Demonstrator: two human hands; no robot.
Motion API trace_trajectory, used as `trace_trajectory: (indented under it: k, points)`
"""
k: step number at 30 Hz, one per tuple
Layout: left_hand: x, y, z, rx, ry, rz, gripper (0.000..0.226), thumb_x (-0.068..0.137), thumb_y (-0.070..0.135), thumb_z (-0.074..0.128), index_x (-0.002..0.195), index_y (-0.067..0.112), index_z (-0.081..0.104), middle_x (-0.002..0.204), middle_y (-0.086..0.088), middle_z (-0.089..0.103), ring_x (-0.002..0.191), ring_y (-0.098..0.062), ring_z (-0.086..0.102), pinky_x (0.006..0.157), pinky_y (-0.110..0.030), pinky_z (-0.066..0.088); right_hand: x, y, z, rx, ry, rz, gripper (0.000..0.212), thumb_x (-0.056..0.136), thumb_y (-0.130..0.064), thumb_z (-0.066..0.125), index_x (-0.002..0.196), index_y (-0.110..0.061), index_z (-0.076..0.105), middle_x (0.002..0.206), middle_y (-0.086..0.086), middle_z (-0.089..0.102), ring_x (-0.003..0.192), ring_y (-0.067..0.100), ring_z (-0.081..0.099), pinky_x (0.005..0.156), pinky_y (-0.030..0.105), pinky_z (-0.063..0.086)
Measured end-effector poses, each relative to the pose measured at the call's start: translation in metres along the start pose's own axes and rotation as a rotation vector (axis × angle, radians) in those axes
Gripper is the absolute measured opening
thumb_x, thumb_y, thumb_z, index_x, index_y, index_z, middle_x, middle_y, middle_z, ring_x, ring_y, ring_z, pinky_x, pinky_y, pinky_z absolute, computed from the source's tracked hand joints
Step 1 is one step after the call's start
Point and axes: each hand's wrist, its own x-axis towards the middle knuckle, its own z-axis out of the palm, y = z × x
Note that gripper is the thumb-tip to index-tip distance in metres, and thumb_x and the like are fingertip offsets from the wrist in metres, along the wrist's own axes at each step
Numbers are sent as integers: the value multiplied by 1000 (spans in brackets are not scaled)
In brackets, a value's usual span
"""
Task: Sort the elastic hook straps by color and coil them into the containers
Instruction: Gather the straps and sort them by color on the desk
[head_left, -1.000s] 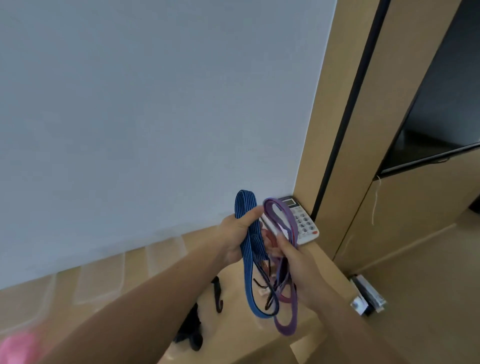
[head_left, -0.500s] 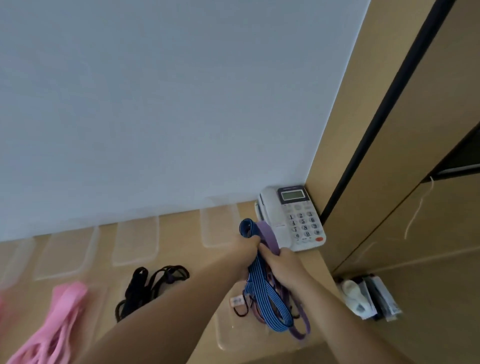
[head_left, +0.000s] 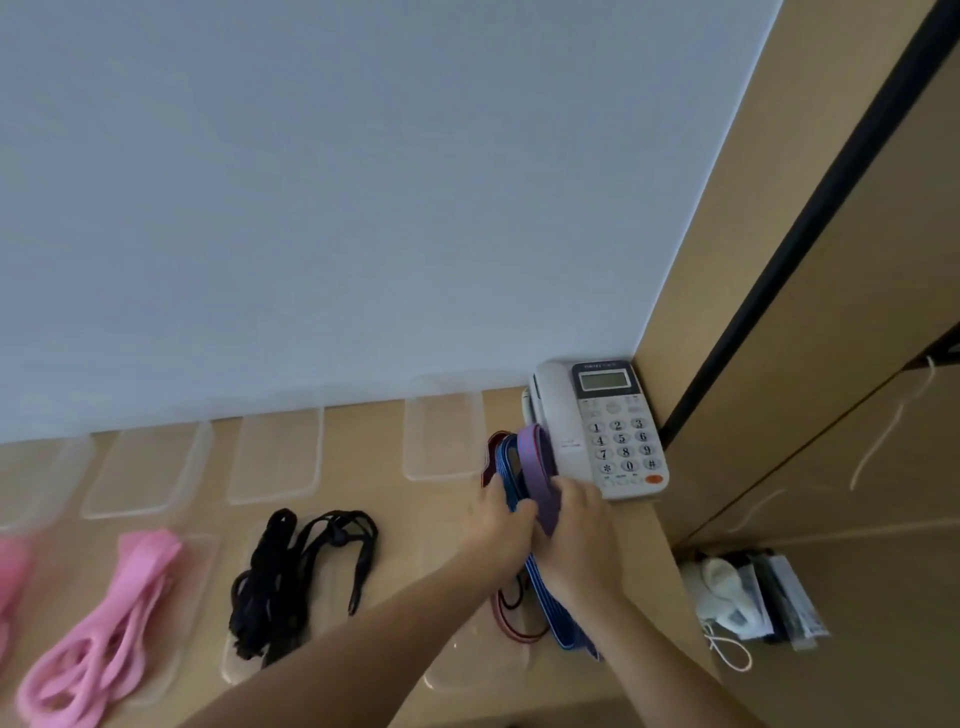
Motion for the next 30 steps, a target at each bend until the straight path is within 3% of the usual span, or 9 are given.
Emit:
trace_trajectory:
  k: [3, 6, 8, 10, 12, 17, 20, 23, 30]
  points:
    - [-7, -12, -4, 243, -56, 66, 18, 96, 16, 43, 95, 9, 59, 100, -9, 61, 89, -23, 57, 81, -34, 44, -3, 1, 1, -149, -79, -81, 53, 91, -40, 59, 139, -19, 47, 126, -1, 53, 116, 19, 49, 94, 31, 46]
    - [-6, -13, -17, 220, -198, 11, 29, 101, 15, 37, 104, 6, 64, 101, -9, 63, 84, -16, 51, 72, -25, 43, 4, -1, 0, -283, -194, -113, 56, 95, -49, 51, 141, -18, 42, 128, 1, 50, 119, 20, 45, 96, 29, 42]
    - [-2, -12, -31, 201, -252, -30, 34, 102, 17, 35, 111, 1, 64, 106, -16, 61, 89, -20, 49, 77, -31, 41, 7, -7, -4, -337, -209, -136, 52, 94, -50, 51, 135, -18, 46, 129, 2, 49, 118, 22, 44, 96, 31, 41]
    - [-1, -11, -47, 142, -281, -54, 30, 102, 20, 34, 104, 8, 62, 102, -13, 55, 89, -20, 47, 77, -34, 39, 8, -17, -11, -359, -199, -160, 46, 93, -48, 52, 129, -18, 50, 130, 3, 48, 117, 24, 44, 95, 33, 42]
    - [-5, -9, -66, 111, -290, -43, 28, 103, 22, 34, 114, 17, 59, 106, -5, 52, 95, -19, 48, 78, -29, 40, 8, -31, -17, -389, -176, -185, 45, 94, -47, 50, 128, -18, 51, 130, 3, 48, 117, 24, 44, 93, 36, 44]
    - [-39, -29, -135, 248, -111, 41, 48, 102, 28, 42, 148, 14, 40, 149, -6, 45, 135, -24, 44, 104, -30, 35, -6, -100, -16, -398, -180, -293, 48, 96, -40, 48, 137, -17, 47, 141, 5, 43, 129, 27, 39, 102, 41, 41]
    - [-81, -61, -194, 403, 19, 96, 49, 100, 29, 44, 148, 16, 41, 151, -6, 43, 135, -23, 44, 103, -27, 36, -33, -161, 5, -412, -210, -402, 50, 96, -39, 49, 139, -15, 46, 145, 6, 40, 133, 28, 35, 105, 39, 37]
    - [-141, -108, -257, 519, 162, 80, 51, 97, 31, 47, 146, 17, 42, 150, -7, 43, 133, -26, 45, 106, -37, 37, -81, -230, 38, -373, -264, -525, 53, 97, -41, 48, 142, -15, 43, 148, 5, 37, 136, 27, 31, 106, 41, 38]
    - [-320, -248, -389, 387, 526, -131, 58, 92, 25, 54, 148, 15, 39, 152, -11, 38, 139, -29, 34, 112, -38, 29, -236, -376, 136, -270, -501, -911, 54, 96, -37, 53, 145, -16, 43, 149, 5, 38, 136, 27, 32, 110, 39, 32]
